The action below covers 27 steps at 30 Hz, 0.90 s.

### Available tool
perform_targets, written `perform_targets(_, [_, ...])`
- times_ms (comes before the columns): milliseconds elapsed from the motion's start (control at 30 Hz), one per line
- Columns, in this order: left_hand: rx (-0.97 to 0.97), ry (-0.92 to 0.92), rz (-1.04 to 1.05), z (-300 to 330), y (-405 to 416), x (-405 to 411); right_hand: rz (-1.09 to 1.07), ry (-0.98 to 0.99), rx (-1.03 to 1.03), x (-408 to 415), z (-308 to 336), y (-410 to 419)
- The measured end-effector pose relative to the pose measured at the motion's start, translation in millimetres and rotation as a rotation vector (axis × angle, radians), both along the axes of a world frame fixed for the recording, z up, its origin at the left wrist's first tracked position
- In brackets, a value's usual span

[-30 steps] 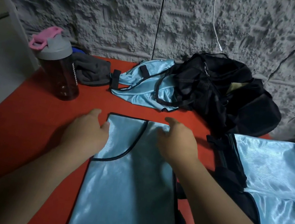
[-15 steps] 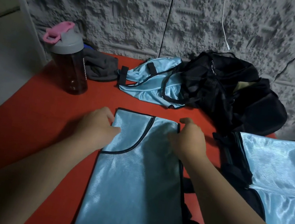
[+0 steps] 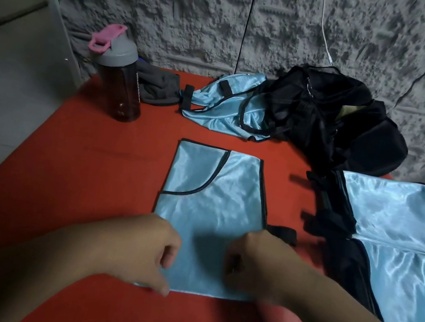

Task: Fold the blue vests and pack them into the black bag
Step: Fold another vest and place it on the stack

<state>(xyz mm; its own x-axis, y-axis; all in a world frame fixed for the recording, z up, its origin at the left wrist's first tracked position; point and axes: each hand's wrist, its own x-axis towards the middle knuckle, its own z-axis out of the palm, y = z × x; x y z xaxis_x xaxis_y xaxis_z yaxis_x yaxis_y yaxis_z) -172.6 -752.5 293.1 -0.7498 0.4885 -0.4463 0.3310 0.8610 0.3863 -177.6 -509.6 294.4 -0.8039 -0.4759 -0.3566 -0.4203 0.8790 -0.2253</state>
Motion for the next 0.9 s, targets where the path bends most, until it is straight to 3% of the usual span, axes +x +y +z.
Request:
perform_targets(100, [-0.076,0.082,-0.076,-13,-5,16,0.046,-0.015,0.006,19,-11,8])
perform_targets(333, [-0.043,0.15,-0.077,-19,-9,19,0.072,0.096,-0.003,29,-32,22])
perform_targets(600, [0.133,0.253,0.143,-5,-9,1,0.026,0.376,0.029,26,-31,17])
perform_targets(900, [0.36,0.086,0.335,9,-11,-5,0.01,0.513,0.096,25,-25,15])
